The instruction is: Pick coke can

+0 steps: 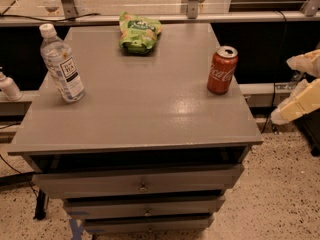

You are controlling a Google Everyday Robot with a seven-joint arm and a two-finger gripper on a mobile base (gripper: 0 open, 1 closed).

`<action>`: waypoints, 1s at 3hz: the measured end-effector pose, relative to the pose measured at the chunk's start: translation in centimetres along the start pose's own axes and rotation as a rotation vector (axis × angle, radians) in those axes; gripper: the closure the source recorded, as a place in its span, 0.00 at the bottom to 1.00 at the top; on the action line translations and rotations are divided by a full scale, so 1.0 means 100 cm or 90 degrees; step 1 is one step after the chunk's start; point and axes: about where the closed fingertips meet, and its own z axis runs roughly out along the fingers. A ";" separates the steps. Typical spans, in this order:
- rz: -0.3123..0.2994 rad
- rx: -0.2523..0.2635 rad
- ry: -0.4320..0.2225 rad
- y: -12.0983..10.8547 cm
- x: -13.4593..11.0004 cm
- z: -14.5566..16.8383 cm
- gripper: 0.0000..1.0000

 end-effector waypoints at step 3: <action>0.048 -0.027 -0.076 -0.002 -0.008 0.015 0.00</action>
Offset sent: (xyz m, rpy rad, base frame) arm 0.0045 0.0067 -0.0033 0.0717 0.0090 -0.0020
